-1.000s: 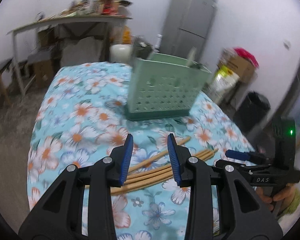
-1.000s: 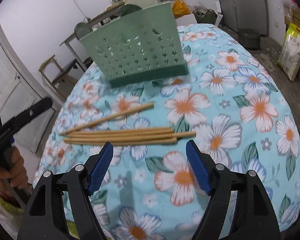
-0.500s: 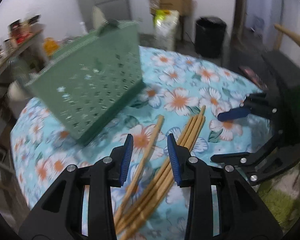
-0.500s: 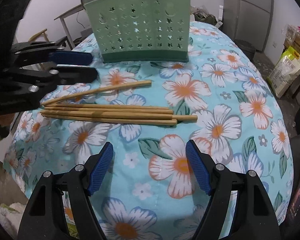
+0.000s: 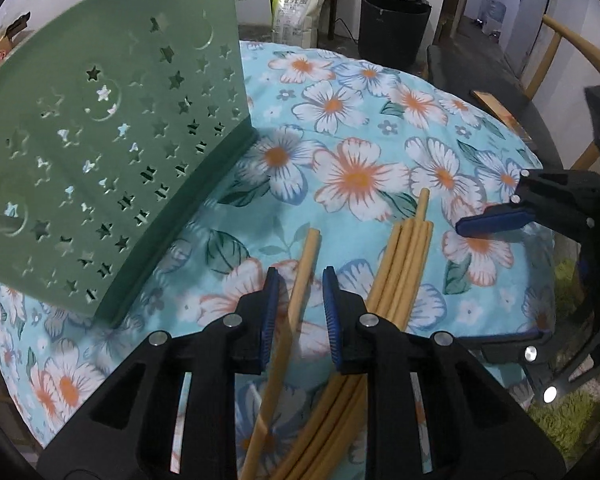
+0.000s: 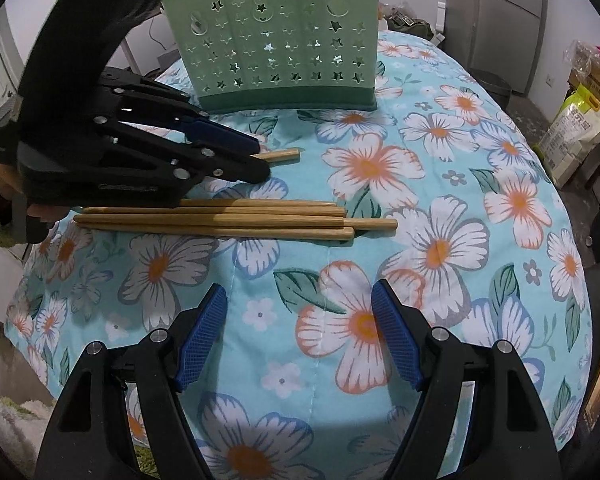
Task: Organize utensils
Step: 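Move the left tool to the bamboo chopsticks and close on one, then lift the chopstick with the left tool while the right tool grasps another chopstick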
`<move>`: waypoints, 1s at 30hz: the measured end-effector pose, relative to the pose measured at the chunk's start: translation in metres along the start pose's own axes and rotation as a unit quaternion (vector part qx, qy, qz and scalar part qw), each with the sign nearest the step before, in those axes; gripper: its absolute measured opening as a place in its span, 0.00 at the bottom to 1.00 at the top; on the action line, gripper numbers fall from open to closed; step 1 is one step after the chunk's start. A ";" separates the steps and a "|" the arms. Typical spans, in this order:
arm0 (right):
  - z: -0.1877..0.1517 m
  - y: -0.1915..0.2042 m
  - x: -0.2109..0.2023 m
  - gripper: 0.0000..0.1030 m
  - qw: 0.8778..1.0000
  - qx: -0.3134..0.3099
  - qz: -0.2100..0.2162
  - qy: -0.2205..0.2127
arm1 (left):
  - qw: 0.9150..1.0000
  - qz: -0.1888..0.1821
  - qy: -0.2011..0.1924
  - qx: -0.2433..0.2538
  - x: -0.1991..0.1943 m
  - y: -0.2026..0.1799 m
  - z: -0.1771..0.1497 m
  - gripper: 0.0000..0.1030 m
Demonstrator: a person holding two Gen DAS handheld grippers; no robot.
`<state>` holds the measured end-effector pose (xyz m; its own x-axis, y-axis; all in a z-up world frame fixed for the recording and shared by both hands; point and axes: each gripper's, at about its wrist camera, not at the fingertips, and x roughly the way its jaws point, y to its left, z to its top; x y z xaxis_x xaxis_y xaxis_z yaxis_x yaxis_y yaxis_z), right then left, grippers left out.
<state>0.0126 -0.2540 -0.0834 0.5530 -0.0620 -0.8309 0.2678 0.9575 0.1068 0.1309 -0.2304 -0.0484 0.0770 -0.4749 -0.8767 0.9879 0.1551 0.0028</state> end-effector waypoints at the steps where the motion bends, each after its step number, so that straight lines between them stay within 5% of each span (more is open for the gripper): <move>1: 0.000 0.000 0.000 0.71 1.000 0.000 0.000 0.000 | 1.000 0.000 0.002 -0.003 0.002 0.000 0.001 0.19; 9: -0.003 -0.001 -0.002 0.71 1.000 0.001 0.003 -0.005 | 1.000 0.028 0.005 -0.013 0.010 -0.004 0.008 0.05; 17: -0.004 -0.005 -0.002 0.71 1.000 0.006 0.009 -0.012 | 0.998 0.063 -0.001 -0.023 -0.011 -0.005 0.008 0.05; 24: -0.003 -0.008 -0.002 0.71 1.000 0.016 0.019 -0.015 | 0.992 0.106 -0.056 -0.043 -0.076 -0.007 0.003 0.05; 30: 0.003 -0.021 -0.005 0.66 0.997 0.055 0.049 -0.015 | 0.973 0.159 -0.133 -0.102 -0.141 -0.005 -0.008 0.05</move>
<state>0.0061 -0.2748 -0.0799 0.6032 0.0204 -0.7973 0.2962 0.9225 0.2476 0.1136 -0.1574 0.0715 0.4330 -0.5775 -0.6921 0.8634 0.4862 0.1345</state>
